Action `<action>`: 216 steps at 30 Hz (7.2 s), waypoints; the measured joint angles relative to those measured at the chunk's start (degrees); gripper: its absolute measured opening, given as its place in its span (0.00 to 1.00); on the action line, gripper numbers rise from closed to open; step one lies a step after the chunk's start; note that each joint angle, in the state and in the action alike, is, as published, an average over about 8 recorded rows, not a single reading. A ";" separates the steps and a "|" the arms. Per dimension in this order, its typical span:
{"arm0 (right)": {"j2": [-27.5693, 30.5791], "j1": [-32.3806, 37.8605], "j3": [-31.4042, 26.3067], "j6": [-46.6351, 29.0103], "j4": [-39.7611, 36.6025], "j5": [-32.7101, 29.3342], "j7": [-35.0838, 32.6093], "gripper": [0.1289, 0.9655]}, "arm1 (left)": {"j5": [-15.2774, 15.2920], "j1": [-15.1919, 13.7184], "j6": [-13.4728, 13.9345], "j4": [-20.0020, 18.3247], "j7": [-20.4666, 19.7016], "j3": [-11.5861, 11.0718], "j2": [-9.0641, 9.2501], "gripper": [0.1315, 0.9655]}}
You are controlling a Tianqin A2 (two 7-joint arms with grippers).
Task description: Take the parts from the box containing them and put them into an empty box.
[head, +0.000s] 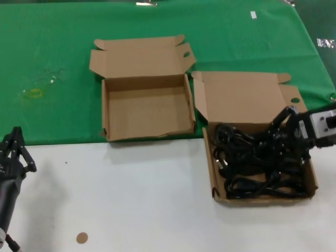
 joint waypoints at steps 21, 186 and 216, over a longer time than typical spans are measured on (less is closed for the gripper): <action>-9.36 8.50 -2.83 2.82 3.51 -6.05 6.19 0.11 | -0.01 0.00 0.00 0.00 0.02 0.00 0.00 0.02; -32.62 -40.22 22.03 63.84 13.67 19.57 12.80 1.00 | -0.03 0.00 0.00 0.00 0.03 0.00 0.00 1.00; -32.27 -44.09 24.24 66.48 16.40 21.90 14.05 1.00 | -0.03 0.00 0.00 0.00 0.03 0.00 0.00 1.00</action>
